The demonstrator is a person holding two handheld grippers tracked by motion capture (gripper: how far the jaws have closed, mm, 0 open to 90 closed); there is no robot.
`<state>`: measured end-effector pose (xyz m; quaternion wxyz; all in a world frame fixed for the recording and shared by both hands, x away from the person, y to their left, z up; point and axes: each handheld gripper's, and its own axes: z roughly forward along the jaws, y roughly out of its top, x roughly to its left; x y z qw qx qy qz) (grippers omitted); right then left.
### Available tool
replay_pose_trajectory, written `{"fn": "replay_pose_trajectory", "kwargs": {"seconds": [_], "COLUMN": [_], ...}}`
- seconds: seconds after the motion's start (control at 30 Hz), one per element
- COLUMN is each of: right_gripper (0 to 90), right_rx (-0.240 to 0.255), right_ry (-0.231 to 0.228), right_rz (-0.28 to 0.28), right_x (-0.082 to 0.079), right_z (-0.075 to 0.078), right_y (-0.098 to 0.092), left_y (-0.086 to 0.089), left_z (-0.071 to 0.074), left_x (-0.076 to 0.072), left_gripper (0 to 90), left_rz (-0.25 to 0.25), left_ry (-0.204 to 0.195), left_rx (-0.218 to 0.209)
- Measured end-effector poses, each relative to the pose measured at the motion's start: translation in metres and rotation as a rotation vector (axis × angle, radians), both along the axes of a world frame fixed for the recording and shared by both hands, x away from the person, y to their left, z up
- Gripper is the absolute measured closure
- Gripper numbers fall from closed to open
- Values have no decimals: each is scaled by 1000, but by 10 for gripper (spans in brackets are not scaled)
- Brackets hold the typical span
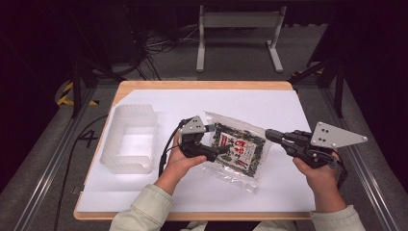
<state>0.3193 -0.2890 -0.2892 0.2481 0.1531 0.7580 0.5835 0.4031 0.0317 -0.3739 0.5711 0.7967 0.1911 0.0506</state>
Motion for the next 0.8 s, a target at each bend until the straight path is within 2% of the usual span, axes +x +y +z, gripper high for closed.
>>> {"fn": "replay_pose_trajectory", "kwargs": {"seconds": [0.1, 0.23, 0.37, 0.43, 0.57, 0.8], "right_gripper": [899, 899, 898, 898, 897, 896], "right_rx": [-1, 3, 5, 5, 8, 13], "right_ry": [0, 1, 4, 6, 11, 20], "right_rz": [1, 3, 5, 4, 4, -3], "right_x": [0, 1, 1, 1, 2, 4], "right_z": [0, -1, -1, -2, -3, -4], "right_y": [0, -1, -2, -3, -4, -7], "left_y": [-1, -4, -2, 0, 1, -1], "left_z": [0, 0, 0, 0, -1, 0], "left_x": [-1, -3, -3, -2, -2, -7], "left_gripper": [141, 151, 265, 297, 341, 411], "left_rz": [-14, -18, -24, -34, -42, -46], "left_ry": [4, -19, -14, 16, 34, -11], "left_rx": [-8, 10, -6, -27, -48, -19]}}
